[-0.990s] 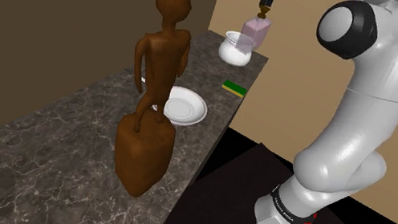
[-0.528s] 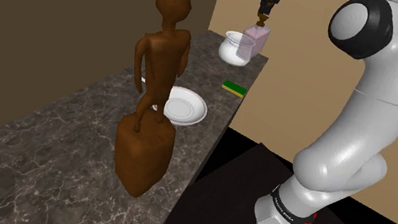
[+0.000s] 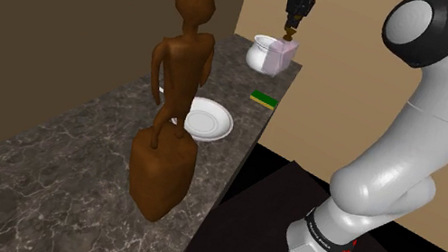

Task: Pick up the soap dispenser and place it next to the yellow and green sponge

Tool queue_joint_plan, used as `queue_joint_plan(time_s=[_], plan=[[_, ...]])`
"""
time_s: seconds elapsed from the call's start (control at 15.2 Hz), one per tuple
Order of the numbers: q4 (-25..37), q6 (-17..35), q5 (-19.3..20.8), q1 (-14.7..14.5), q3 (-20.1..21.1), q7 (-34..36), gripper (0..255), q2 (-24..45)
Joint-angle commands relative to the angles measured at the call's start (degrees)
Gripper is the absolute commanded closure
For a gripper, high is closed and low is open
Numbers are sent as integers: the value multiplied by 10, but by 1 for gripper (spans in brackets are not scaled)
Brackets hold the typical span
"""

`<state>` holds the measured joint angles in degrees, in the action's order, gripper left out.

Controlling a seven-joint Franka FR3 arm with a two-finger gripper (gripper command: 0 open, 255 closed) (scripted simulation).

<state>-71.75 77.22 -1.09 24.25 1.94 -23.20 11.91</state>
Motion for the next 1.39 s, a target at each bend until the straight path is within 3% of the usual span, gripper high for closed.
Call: queue_joint_plan(time_s=[0.0,1.32], plan=[[-31,22,0,0,0,0,255,-10],[-228,188,-1,1,0,-5,255,-40]])
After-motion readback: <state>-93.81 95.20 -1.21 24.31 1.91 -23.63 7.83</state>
